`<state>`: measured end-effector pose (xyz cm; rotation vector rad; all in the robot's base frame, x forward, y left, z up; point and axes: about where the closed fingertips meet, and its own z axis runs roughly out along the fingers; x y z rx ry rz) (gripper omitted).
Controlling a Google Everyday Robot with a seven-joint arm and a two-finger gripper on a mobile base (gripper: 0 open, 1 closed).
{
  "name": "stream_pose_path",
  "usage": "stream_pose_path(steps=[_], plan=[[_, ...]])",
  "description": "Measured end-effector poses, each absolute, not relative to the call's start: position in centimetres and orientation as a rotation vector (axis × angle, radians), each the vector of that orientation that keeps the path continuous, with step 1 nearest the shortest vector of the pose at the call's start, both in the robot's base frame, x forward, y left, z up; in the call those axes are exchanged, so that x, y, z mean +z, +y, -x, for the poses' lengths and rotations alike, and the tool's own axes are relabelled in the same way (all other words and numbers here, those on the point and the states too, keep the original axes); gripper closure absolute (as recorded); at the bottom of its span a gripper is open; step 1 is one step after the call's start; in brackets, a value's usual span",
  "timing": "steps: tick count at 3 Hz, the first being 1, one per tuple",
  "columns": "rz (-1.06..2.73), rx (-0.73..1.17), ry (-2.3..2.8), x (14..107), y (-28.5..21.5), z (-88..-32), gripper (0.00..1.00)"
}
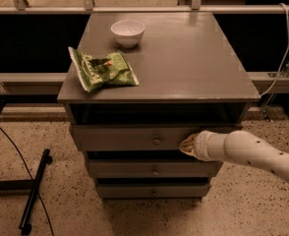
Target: Close top drawer
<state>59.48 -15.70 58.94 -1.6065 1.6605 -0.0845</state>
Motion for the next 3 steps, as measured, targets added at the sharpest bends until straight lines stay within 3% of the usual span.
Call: stream_pose_path(steps=[3], plan=[[1.653,0.272,1.621,62.1,-14.5,-50.5,1.0]])
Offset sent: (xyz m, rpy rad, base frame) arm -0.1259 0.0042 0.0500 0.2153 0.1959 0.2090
